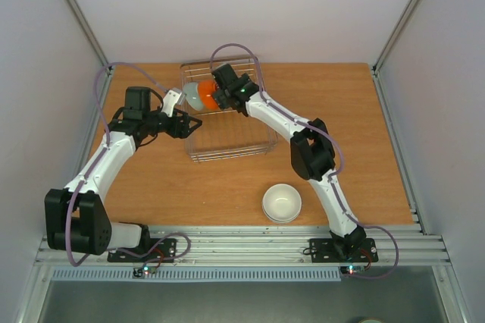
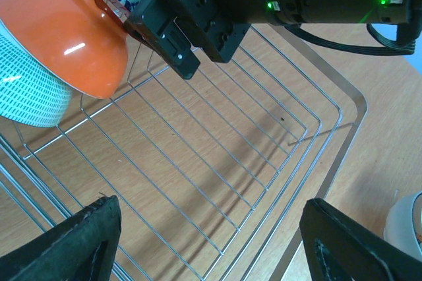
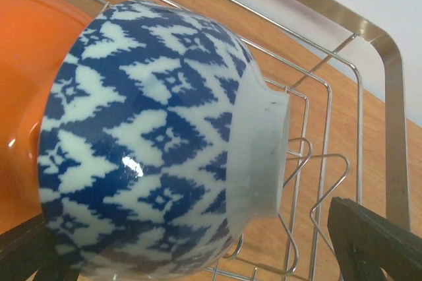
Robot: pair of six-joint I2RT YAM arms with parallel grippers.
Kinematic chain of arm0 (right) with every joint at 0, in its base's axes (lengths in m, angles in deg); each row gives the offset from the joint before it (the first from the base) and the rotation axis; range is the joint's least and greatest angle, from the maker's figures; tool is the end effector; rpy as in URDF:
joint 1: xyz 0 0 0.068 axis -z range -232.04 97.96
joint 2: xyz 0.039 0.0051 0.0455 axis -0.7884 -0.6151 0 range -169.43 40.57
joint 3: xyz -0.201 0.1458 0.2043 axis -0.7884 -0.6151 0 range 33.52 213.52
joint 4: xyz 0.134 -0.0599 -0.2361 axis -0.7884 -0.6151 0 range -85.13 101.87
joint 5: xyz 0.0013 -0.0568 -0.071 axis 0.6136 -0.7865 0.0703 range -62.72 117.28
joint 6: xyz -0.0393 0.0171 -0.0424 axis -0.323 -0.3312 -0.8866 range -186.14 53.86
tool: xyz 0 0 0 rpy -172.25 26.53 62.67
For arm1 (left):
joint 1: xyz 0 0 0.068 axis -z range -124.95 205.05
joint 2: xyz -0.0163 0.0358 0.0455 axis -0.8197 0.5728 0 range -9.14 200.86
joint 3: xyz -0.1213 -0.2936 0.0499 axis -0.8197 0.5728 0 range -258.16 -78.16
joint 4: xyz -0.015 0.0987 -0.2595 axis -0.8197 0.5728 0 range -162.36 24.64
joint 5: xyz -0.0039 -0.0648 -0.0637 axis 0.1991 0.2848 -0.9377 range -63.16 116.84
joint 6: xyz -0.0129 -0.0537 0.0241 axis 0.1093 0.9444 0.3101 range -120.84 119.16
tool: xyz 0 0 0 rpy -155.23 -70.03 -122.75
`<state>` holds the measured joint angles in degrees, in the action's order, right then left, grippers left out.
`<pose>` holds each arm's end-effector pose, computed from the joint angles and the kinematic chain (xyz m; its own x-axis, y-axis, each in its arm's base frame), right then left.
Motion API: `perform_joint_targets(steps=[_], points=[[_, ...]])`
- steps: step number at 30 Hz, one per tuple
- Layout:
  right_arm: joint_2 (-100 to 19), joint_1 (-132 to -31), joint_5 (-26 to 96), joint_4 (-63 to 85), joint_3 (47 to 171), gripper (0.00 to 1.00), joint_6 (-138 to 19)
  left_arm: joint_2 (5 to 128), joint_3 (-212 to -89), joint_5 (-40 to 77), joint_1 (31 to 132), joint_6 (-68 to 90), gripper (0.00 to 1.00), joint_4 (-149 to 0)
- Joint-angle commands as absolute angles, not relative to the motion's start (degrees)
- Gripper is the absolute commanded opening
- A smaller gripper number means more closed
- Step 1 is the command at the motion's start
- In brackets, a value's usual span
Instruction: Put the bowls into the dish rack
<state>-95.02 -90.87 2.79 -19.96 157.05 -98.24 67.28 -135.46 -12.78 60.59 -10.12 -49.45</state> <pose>0.4761 0.3594 0.2575 -0.2780 -0.8445 -0.4577 -0.5733 0.5282 -0.6264 0.2905 -0.0567 0.3170 -0.5698 0.1800 -0.8019 0.6460 0.7013 -0.3016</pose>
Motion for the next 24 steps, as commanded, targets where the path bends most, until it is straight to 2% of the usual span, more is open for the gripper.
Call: perform_joint_targets(steps=[1, 16, 24], points=[[-91.72, -91.84, 5.62, -19.64, 155.11, 0.99, -97.76, 66.61, -135.80, -13.82, 60.69, -10.77, 0.75, -50.35], [-88.63, -92.20, 7.76, -18.42, 152.21, 0.99, -96.83, 66.26, -135.86, -13.86, 60.63, -10.68, 0.74, -50.26], [-75.54, -92.29, 10.61, -16.56, 140.41, 0.98, -93.35, 66.46, -135.84, -13.93, 60.68, -10.53, 0.74, -50.47]])
